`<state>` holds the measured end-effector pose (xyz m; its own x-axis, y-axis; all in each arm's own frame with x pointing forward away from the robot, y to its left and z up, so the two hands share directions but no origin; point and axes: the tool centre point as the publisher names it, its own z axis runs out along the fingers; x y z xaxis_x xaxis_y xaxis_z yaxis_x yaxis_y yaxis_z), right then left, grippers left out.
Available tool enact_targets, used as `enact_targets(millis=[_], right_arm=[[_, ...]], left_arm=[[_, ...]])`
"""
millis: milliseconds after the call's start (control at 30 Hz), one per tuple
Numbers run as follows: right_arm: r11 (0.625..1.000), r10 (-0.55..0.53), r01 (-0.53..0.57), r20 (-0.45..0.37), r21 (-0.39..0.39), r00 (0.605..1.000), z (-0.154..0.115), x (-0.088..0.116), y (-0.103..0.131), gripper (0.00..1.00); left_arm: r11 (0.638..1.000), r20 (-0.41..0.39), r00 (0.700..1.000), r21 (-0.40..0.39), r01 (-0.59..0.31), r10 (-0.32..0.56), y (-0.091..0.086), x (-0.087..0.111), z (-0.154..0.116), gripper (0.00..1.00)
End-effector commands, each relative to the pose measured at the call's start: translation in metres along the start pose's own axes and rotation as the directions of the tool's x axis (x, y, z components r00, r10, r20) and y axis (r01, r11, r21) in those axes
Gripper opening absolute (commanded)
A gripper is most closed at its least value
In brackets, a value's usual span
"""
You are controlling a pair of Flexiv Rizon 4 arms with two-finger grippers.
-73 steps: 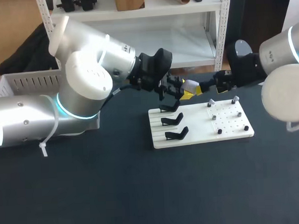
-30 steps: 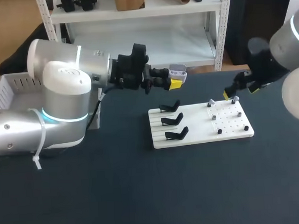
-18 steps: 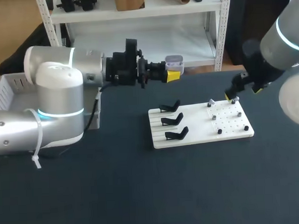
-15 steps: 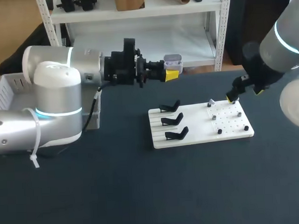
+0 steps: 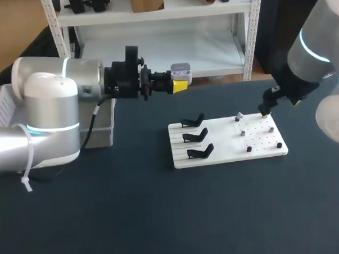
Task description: Pick up each earbud case from the left stands, insert the matching earbuds, close the lid, and place the case in the box.
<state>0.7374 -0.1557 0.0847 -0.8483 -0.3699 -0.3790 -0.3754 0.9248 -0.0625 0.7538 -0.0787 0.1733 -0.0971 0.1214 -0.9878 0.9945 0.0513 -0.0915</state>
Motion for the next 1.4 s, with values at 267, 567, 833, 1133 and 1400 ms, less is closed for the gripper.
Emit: enact_targets(millis=[267,567,833,1133,1400], right_arm=[[0.999,-0.029,0.03,-0.016,0.02,0.999,0.02,-0.002,0.001,1.0],[0.987,-0.159,0.159,-0.032,-0.006,0.987,0.043,-0.004,-0.013,1.0],[0.982,-0.188,0.188,-0.113,-0.017,0.976,0.052,-0.01,-0.02,0.89],[0.982,-0.19,0.184,-0.171,-0.053,0.967,0.058,-0.02,-0.016,0.51],[0.987,-0.161,0.155,-0.198,-0.048,0.967,0.06,-0.024,-0.015,0.59]], left_arm=[[1.0,-0.014,1.0,-0.021,-0.012,0.012,-0.01,-0.002,-0.013,0.0],[1.0,-0.014,1.0,-0.021,-0.012,0.012,-0.01,-0.002,-0.013,0.0],[1.0,-0.014,1.0,-0.021,-0.012,0.012,-0.01,-0.002,-0.013,0.0],[1.0,-0.014,1.0,-0.021,-0.012,0.012,-0.01,-0.002,-0.013,0.0],[1.0,-0.014,1.0,-0.021,-0.012,0.012,-0.01,-0.002,-0.013,0.0]])
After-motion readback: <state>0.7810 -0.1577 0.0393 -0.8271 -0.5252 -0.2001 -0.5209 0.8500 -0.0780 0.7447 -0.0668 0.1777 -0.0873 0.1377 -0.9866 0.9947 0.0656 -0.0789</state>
